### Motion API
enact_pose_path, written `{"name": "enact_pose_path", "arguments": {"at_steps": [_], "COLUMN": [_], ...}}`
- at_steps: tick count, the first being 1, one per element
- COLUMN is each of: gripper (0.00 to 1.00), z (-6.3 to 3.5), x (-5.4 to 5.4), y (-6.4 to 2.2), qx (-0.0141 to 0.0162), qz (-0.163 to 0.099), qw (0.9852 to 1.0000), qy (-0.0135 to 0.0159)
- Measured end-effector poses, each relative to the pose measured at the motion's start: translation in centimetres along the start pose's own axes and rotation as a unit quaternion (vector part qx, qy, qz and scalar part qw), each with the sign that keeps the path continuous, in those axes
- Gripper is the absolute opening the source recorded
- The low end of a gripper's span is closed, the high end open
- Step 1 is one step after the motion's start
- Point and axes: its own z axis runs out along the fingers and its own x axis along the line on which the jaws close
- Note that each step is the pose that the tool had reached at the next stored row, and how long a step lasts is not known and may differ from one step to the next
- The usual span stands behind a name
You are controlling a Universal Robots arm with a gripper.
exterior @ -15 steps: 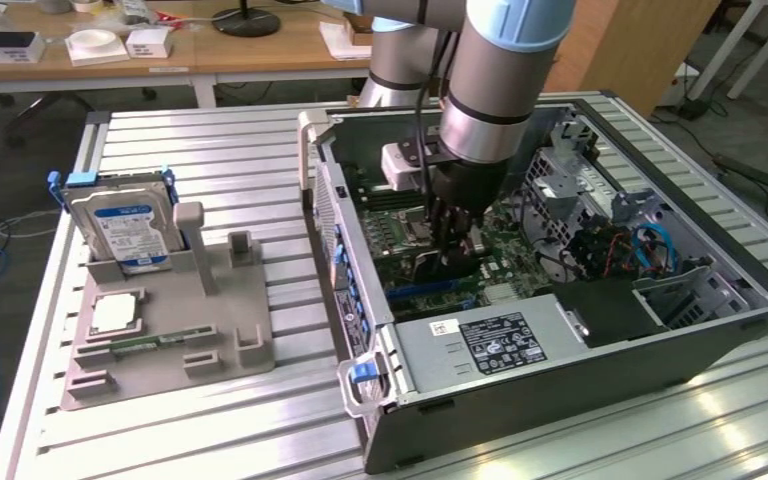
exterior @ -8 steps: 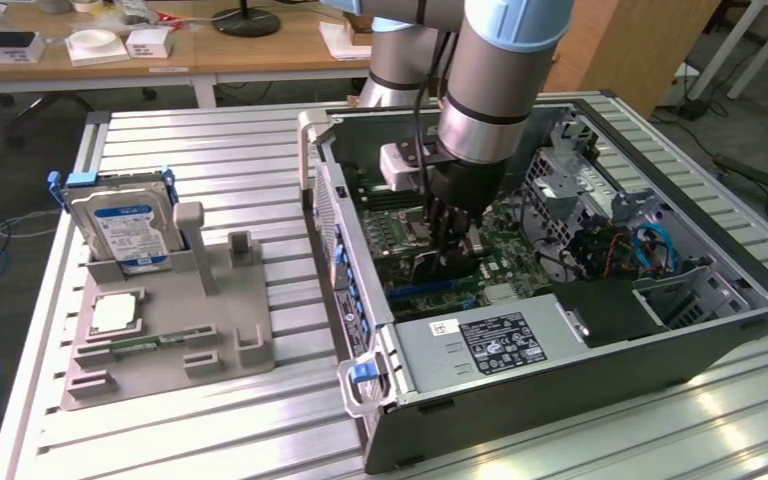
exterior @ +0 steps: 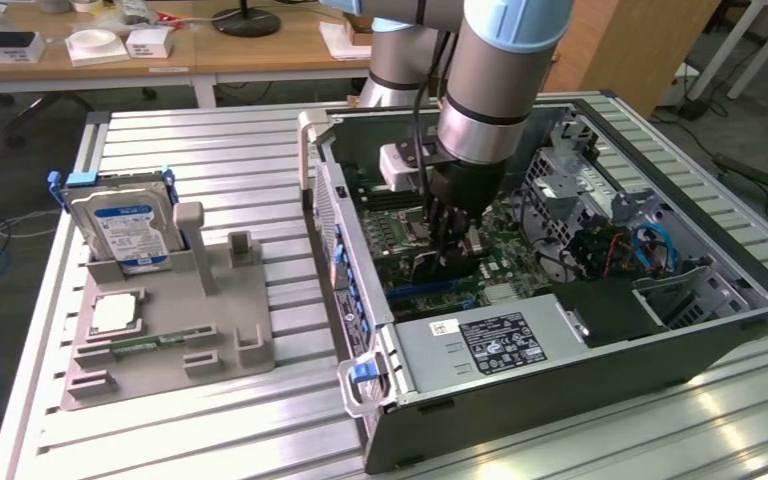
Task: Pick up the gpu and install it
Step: 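Insert the gpu into the slot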
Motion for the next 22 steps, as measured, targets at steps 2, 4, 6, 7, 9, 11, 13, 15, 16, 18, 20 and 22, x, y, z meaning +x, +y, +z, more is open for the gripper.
{"name": "enact_pose_path", "arguments": {"at_steps": [2,4,6,7,9,11,13,15,16,18,20,22], "gripper": [0.26,0.26,0.26,0.26,0.26,0.26,0.26,0.26,0.26,0.26,0.26,0.26], "z": [0.02,0.06,0.10,0.10,0.10,0.20,0.32,0.38,0.38,0.38,0.38,0.39], "x": [0.01,0.03,0.05,0.05,0.05,0.05,0.06,0.06,0.06,0.05,0.05,0.05], "y": [-0.01,-0.01,-0.01,-0.01,-0.01,-0.01,-0.01,-0.01,-0.01,-0.01,-0.01,-0.01], "qx": [0.0000,0.0000,0.0000,0.0000,0.0000,0.0001,-0.0001,0.0000,0.0000,0.0000,0.0000,0.0000], "qz": [0.000,0.001,0.001,0.001,0.001,0.001,0.001,0.001,0.001,0.001,0.001,0.001], "qw": [1.0000,1.0000,1.0000,1.0000,1.0000,1.0000,1.0000,1.0000,1.0000,1.0000,1.0000,1.0000], "qy": [0.0001,0.0000,0.0000,0.0001,0.0001,-0.0001,0.0003,0.0001,0.0001,0.0001,0.0001,0.0001]}}
